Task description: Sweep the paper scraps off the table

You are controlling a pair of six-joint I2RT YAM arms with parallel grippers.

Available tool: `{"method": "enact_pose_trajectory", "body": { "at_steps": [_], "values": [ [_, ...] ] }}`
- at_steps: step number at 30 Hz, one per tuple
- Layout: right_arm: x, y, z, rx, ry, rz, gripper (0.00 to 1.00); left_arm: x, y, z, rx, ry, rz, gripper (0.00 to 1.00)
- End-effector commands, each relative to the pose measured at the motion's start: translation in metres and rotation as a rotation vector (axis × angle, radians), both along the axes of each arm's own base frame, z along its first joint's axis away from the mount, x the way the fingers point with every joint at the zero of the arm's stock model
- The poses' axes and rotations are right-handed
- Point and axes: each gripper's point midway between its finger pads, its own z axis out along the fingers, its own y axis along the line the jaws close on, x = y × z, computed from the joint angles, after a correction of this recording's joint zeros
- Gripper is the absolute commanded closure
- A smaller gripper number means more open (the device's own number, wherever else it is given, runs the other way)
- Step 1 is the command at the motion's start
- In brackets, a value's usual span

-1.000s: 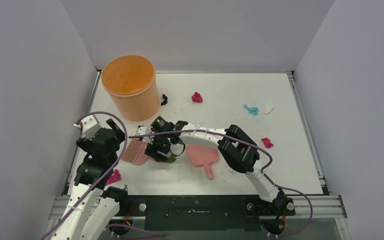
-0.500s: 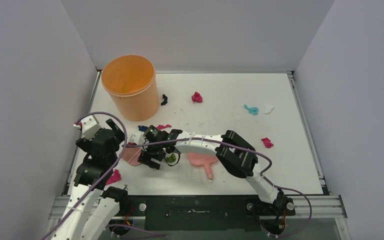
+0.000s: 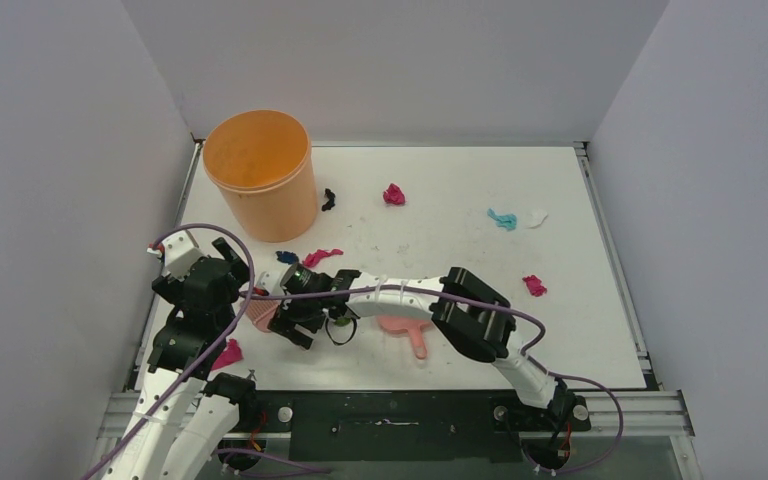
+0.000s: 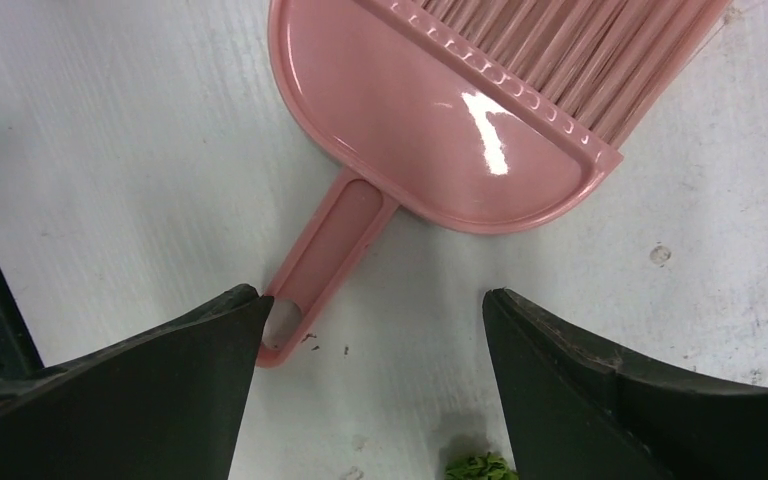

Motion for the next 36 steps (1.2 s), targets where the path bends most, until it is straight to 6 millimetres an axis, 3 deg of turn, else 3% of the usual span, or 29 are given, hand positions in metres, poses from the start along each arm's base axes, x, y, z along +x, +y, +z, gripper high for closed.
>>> {"method": "enact_pose_trajectory", "body": {
  "at_steps": [1,6,10,12,15,17,23,28,32,36],
  "values": [
    [-0.004,0.012,0.053,0.117,-0.027,-0.040,0.18,0.006,0.000,0.017,-0.001,-0.059,0.003,0.07],
    [-0.017,0.018,0.062,0.126,-0.064,-0.039,0.08,0.006,0.001,0.016,0.000,-0.059,0.013,0.08],
    [-0.019,0.022,0.047,0.085,-0.103,-0.062,0.10,0.006,0.001,0.016,0.001,-0.058,0.013,0.08],
    [-0.015,0.021,0.035,0.054,-0.133,-0.090,0.13,0.006,0.001,0.016,0.003,-0.055,0.012,0.08],
    [-0.005,0.016,0.027,0.023,-0.170,-0.142,0.32,0.006,0.002,0.016,0.004,-0.056,0.017,0.08],
    [-0.002,0.012,0.027,0.017,-0.183,-0.162,0.37,0.006,0.002,0.016,0.005,-0.055,0.014,0.08],
    [-0.012,0.006,0.016,0.000,-0.155,-0.117,0.34,0.007,0.001,0.015,0.009,-0.051,0.011,0.07],
    [-0.023,0.014,0.021,0.053,-0.070,-0.084,0.33,0.008,0.001,0.014,0.011,-0.047,0.008,0.07],
    [-0.027,0.021,0.019,0.065,-0.038,-0.086,0.20,0.008,0.001,0.014,0.010,-0.048,0.008,0.08],
    [-0.016,0.018,0.002,0.018,-0.061,-0.134,0.27,0.009,0.000,0.014,0.009,-0.047,0.005,0.07]
  ]
}}
